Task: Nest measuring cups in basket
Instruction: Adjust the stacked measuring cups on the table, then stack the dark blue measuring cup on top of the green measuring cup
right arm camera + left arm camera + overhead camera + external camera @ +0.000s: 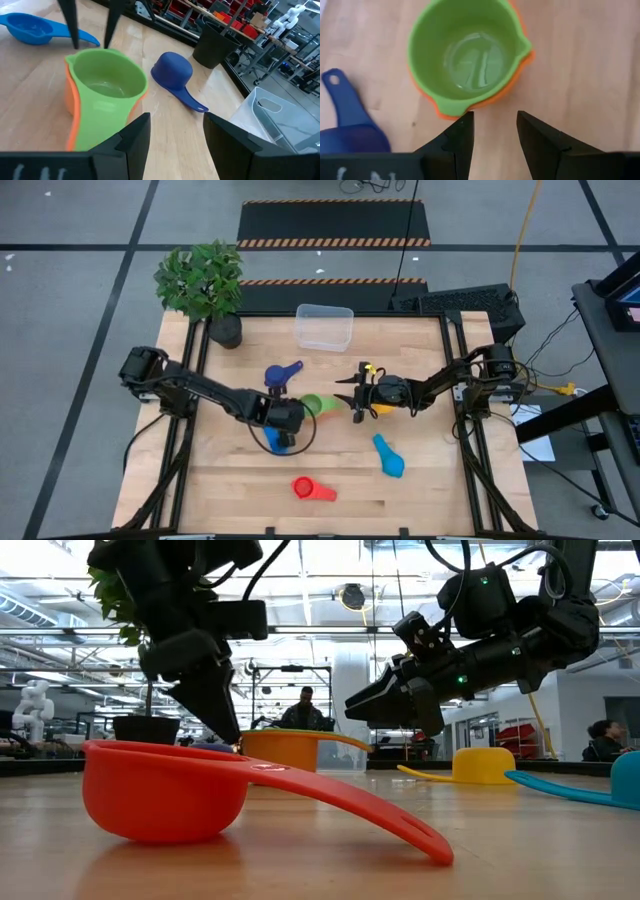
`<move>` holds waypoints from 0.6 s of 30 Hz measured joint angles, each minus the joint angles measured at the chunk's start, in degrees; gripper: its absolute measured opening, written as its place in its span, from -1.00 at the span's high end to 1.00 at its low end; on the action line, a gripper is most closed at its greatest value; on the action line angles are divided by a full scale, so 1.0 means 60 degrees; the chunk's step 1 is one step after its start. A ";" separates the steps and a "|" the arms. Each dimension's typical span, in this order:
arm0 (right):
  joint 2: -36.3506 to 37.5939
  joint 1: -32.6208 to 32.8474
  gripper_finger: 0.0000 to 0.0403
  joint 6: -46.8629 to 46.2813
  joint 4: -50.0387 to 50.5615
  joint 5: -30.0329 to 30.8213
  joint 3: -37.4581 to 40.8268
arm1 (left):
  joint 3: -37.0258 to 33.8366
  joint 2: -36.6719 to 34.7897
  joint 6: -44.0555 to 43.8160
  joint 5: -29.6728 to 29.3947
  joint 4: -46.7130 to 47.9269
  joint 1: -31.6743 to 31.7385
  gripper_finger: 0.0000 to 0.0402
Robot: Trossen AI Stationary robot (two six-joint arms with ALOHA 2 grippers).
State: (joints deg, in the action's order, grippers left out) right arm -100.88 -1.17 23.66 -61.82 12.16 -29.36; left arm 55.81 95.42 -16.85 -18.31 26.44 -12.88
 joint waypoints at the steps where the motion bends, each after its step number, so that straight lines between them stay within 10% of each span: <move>1: 0.0000 0.0000 0.13 0.0000 0.0000 0.0000 0.0000 | 0.0000 0.0000 0.0004 -0.0037 0.0000 0.0060 0.24; 18: 0.2247 0.0481 0.13 0.0697 0.2500 0.1269 -0.0004 | 0.0000 -0.0211 -0.0976 -0.0068 0.1957 0.0618 0.24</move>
State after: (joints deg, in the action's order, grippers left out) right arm -87.40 1.72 27.84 -46.82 19.77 -29.39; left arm 55.81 94.15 -22.70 -18.72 38.18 -9.17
